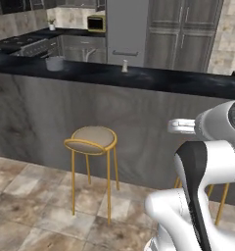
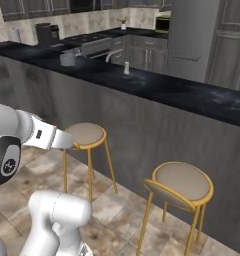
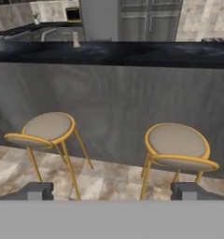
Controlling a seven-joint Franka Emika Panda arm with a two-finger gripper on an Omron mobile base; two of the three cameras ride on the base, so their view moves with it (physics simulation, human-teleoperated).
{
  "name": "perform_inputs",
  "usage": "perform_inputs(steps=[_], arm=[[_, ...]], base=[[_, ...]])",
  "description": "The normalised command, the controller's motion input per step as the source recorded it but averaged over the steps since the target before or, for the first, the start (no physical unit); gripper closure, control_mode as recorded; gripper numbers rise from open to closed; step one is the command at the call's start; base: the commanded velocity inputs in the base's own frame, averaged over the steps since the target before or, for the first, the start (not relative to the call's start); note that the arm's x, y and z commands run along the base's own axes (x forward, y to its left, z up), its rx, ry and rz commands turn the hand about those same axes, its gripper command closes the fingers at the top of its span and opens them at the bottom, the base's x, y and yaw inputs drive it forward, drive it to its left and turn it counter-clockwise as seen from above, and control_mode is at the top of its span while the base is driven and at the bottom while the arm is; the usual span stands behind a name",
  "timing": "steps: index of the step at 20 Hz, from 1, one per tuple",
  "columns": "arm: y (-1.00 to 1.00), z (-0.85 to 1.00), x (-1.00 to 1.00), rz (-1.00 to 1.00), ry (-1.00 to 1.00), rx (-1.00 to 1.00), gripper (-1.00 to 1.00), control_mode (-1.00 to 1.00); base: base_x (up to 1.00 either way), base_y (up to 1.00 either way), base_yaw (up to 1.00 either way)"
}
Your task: Pick the candle and candle from the dining table and place them in the open cabinet. Close the cabinet after placing the objects.
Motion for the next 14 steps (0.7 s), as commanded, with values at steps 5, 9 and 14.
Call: perform_inputs(steps=[5,9,14], arm=[[0.0,0.0,0.0,0.0,0.0,0.0,-1.0,1.0],[0.0,0.0,0.0,0.0,0.0,0.0,-1.0,1.0],[0.0,0.0,0.0,0.0,0.0,0.0,-1.0,1.0]], base=[[0.26,0.29,-0.11],[0.32,0.16,-0.05],[0.35,0.04,0.0]])
